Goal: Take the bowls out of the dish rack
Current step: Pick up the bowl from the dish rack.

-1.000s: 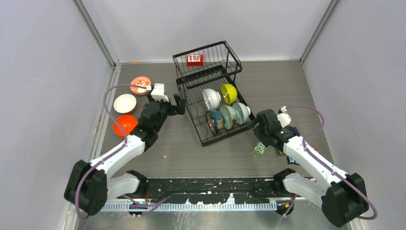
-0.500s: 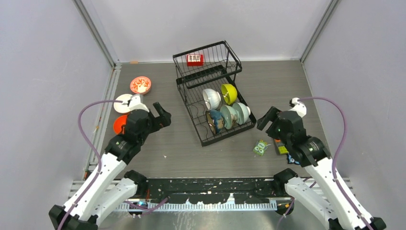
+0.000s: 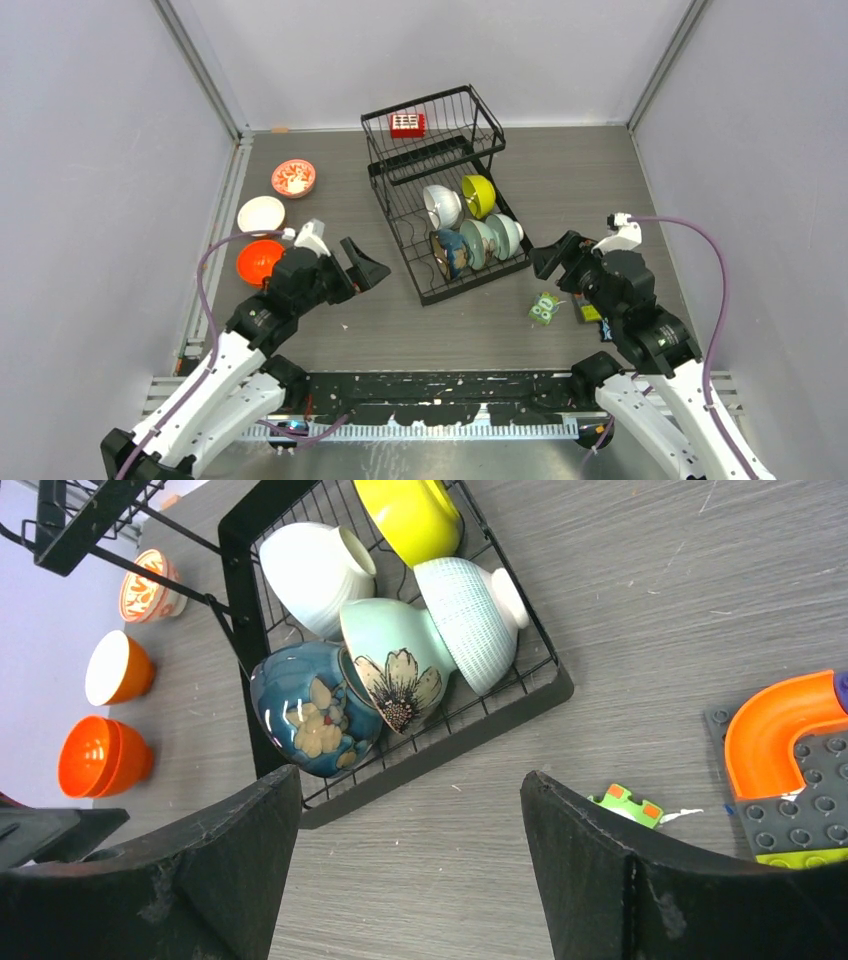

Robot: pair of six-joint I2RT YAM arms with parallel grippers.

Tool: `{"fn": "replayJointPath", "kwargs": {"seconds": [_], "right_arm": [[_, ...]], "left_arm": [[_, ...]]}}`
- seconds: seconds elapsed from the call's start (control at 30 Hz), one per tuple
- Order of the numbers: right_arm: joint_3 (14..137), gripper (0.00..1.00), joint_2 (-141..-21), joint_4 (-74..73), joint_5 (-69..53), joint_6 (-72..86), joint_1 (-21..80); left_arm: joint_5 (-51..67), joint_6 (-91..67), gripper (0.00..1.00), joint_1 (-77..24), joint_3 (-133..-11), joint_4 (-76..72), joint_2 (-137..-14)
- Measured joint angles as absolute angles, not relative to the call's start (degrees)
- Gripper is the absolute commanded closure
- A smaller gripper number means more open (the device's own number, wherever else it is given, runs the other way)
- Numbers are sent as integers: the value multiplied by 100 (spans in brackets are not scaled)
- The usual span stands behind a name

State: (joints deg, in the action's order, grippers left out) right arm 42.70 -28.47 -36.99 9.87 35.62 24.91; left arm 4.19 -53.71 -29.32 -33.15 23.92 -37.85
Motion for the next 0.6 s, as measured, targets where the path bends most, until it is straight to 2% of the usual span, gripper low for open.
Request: {"fn": "replayJointPath", "kwargs": {"seconds": [0.17,0.37,0.43,0.6], "right_arm": [[4047,18,-2860,-3371,843,3522,2491],[3726,19,-3133,-2952,666,3717,2491],[3605,20,-3129,-2860,631,3767,2491],[3422,21,-2945,-2821,556,3793,2491]], "left_arm": [[43,-5725,0,-4005,-3511,2314,-3817],[-1245,-6112,5,-5551,-3972,1979,-4628],[-1566,-6213,8,-5719,-3981,1763,-4952],[-2117,-6263,9,-5736,-3997,937,-5712]]}}
